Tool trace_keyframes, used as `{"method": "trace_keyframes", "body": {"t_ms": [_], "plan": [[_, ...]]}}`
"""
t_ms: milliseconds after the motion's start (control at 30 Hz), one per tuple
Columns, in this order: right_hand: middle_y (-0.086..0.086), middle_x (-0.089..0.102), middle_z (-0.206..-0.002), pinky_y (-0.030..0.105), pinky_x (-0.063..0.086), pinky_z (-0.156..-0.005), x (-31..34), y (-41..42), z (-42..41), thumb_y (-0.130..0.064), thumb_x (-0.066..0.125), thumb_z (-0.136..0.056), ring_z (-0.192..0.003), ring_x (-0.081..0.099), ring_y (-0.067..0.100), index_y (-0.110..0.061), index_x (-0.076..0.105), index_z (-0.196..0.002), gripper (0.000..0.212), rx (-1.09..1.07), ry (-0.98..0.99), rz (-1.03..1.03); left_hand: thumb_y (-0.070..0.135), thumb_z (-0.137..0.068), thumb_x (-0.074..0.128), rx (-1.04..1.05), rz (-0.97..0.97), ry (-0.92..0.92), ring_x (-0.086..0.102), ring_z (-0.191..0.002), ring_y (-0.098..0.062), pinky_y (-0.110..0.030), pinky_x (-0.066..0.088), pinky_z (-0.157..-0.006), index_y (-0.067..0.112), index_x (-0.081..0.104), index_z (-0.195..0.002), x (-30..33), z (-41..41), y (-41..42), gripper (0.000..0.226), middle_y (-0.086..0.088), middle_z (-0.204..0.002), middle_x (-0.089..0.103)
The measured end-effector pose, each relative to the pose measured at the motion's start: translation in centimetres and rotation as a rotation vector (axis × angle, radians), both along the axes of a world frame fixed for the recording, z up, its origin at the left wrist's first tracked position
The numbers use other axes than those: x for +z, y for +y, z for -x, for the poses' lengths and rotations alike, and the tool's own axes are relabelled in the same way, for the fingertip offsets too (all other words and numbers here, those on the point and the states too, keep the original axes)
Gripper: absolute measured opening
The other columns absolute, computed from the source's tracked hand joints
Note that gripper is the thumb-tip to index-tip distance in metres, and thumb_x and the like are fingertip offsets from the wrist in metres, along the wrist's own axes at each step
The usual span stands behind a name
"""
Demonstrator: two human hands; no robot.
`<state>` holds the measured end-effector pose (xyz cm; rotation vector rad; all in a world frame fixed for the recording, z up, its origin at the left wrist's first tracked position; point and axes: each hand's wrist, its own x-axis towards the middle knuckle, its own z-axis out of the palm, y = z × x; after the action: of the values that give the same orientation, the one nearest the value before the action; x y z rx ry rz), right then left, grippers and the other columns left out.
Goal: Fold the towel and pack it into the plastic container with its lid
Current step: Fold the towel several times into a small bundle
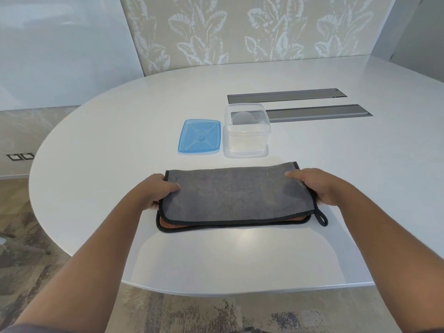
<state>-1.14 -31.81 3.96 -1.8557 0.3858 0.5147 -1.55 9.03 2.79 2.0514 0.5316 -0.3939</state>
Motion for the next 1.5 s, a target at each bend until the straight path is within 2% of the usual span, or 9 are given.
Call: {"method": "trace_keyframes", "body": {"t_ms": [100,267,467,567,667,800,1167,1333,1500], "plan": [[0.005,0.072,-0.108,0.029,0.057,-0.057,0.6,0.4,0.3,-0.04,0.073,-0.093,-0.09,0.074,0.022,-0.016,0.057,-0.117,0.037,0.037,-0.031,0.126,0.022,-0.096,0.063,-0.062,-0.194,-0.025,0.066,-0.093,-0.026,-0.035,0.057,-0.063,0.009,0.053,-0.116,0.1,0.1,0.0,0.026,-0.01,-0.108,0.064],[0.007,0.062,-0.114,0.033,0.058,-0.057,0.6,0.6,0.2,-0.022,0.075,-0.092,-0.093,0.069,0.025,-0.019,0.044,-0.132,0.051,0.129,-0.056,0.333,0.026,-0.095,0.064,-0.16,-0.447,-0.029,0.064,-0.087,-0.028,-0.034,0.054,-0.057,0.008,0.043,-0.119,0.4,0.5,-0.1,0.037,-0.013,-0.111,0.058],[0.008,0.051,-0.133,0.048,0.062,-0.083,0.5,0.6,0.2,-0.031,0.092,-0.073,-0.102,0.064,0.031,-0.038,-0.009,-0.159,0.133,0.279,-0.037,0.591,0.025,-0.092,0.065,-0.285,-0.676,-0.03,0.057,-0.093,-0.029,-0.036,0.046,-0.069,0.008,0.038,-0.125,0.6,0.8,-0.3,0.046,-0.012,-0.11,0.055],[0.013,0.017,-0.162,0.053,0.051,-0.101,0.5,1.2,0.0,-0.05,0.094,-0.061,-0.131,0.047,0.041,-0.038,-0.019,-0.158,0.149,0.356,-0.101,0.864,0.023,-0.086,0.062,-0.31,-0.869,-0.04,0.054,-0.093,-0.032,-0.041,0.045,-0.076,0.015,0.037,-0.126,1.4,1.0,-0.9,0.047,-0.009,-0.118,0.038],[0.004,-0.011,-0.171,0.058,0.031,-0.117,0.1,2.5,-0.2,-0.064,0.088,-0.062,-0.156,0.008,0.037,-0.035,-0.013,-0.161,0.144,0.373,-0.294,0.939,0.022,-0.085,0.058,-0.375,-0.972,-0.135,0.045,-0.12,-0.036,-0.047,0.043,-0.093,0.024,0.04,-0.137,1.7,0.7,-2.4,0.056,-0.01,-0.144,0.028],[0.001,-0.006,-0.173,0.053,0.013,-0.126,-1.3,4.6,-0.8,-0.085,0.058,-0.076,-0.159,-0.006,0.026,-0.03,0.002,-0.164,0.118,0.384,-0.533,0.84,0.052,-0.1,0.047,-0.567,-0.894,-0.405,0.004,-0.157,-0.029,-0.054,0.016,-0.123,0.036,0.031,-0.157,0.0,0.5,-5.0,0.061,0.0,-0.172,0.008],[0.004,-0.003,-0.173,0.052,0.002,-0.126,-6.2,5.1,-1.3,-0.09,0.007,-0.084,-0.159,-0.006,0.028,-0.032,0.004,-0.164,0.099,0.422,-0.404,1.013,0.092,-0.082,0.01,-0.548,-0.85,-0.242,-0.012,-0.157,-0.035,-0.062,-0.008,-0.121,0.051,-0.004,-0.159,-5.2,1.8,-6.3,0.088,0.009,-0.172,-0.009],[0.009,-0.004,-0.173,0.053,0.002,-0.126,-6.2,5.4,-1.4,-0.088,0.005,-0.085,-0.159,-0.006,0.029,-0.022,0.003,-0.165,0.103,0.349,-0.36,1.048,0.09,-0.082,0.011,-0.472,-0.902,-0.25,0.001,-0.157,-0.037,-0.065,-0.006,-0.12,0.042,0.015,-0.161,-4.8,1.8,-6.9,0.092,0.002,-0.172,0.007],[0.002,-0.006,-0.173,0.055,-0.006,-0.124,-5.8,8.7,-0.9,-0.062,0.015,-0.103,-0.158,-0.011,0.028,-0.031,0.006,-0.164,0.069,0.454,-0.562,1.052,0.058,-0.1,0.028,-0.554,-0.829,-0.548,0.011,-0.157,-0.028,-0.057,0.007,-0.123,0.029,0.037,-0.153,-4.7,0.7,-9.8,0.061,0.0,-0.169,0.022]]}}
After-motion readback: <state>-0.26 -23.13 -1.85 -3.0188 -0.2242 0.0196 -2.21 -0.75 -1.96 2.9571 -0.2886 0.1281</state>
